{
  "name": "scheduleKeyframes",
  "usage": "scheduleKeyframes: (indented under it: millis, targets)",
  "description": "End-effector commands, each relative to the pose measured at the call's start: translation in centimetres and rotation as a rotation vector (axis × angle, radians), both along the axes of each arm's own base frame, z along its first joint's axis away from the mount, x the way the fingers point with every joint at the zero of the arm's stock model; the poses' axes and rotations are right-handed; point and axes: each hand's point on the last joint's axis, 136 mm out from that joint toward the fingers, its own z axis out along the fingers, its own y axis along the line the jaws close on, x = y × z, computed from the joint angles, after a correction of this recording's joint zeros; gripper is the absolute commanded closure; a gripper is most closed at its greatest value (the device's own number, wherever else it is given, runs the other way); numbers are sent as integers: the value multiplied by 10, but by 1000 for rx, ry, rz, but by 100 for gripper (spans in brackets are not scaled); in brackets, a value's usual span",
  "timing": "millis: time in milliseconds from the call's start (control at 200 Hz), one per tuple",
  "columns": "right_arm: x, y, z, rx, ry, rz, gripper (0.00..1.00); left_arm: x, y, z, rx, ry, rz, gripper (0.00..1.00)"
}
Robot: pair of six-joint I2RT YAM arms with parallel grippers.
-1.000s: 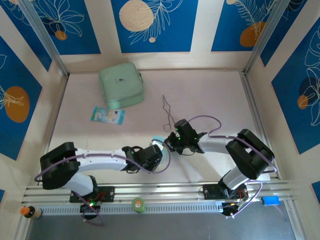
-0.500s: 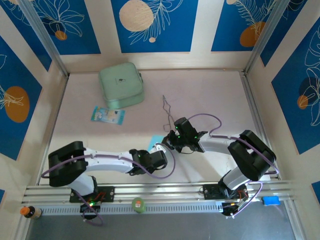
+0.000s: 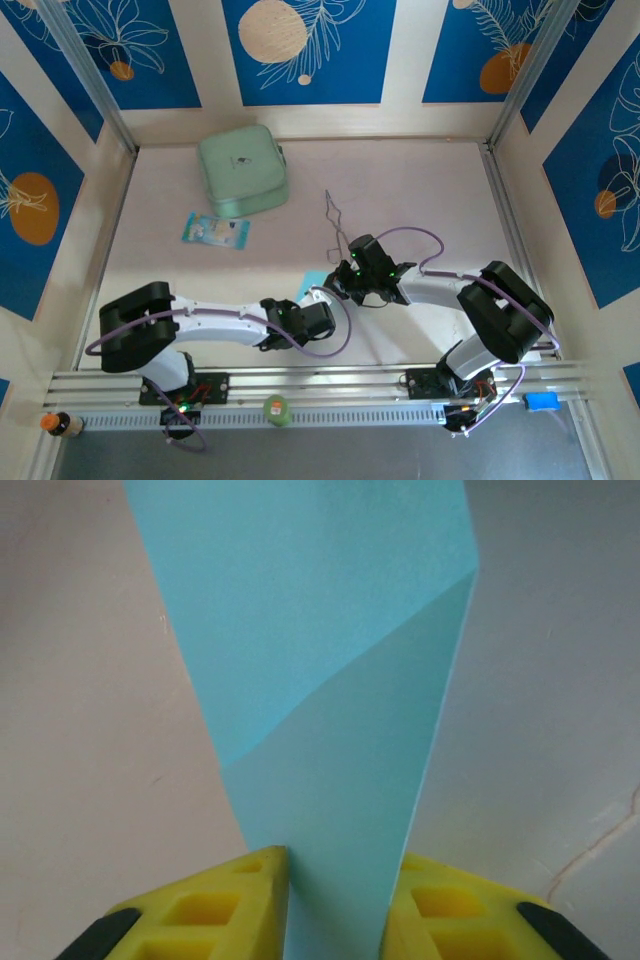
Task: Fold a paper plane with a square sheet of paper (pick it up from the middle)
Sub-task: Perform the fifth fold on the wing at the bottom-center of the table.
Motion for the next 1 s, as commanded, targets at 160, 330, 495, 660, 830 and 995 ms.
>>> scheduleKeyframes:
  millis: [160, 330, 495, 660, 830, 995]
  targets:
    - [2, 2, 10, 19, -11, -7, 98, -1, 0, 0, 11, -3, 11, 81]
    - [1, 1, 9, 17, -12, -6, 98, -2, -1, -2, 1, 2, 20, 89]
    - [-1, -5, 10, -1, -39, 9, 90, -4, -1, -6, -33, 27, 52, 99]
    - [-3, -20, 15, -49, -77, 23, 68, -6, -9, -7, -136, 100, 84, 100]
    - [-6, -43, 25, -123, -133, 12, 57, -9, -20, -8, -325, 226, 118, 100]
    - [-10, -54, 31, -126, -158, -1, 55, -11, -27, -11, -460, 346, 126, 100]
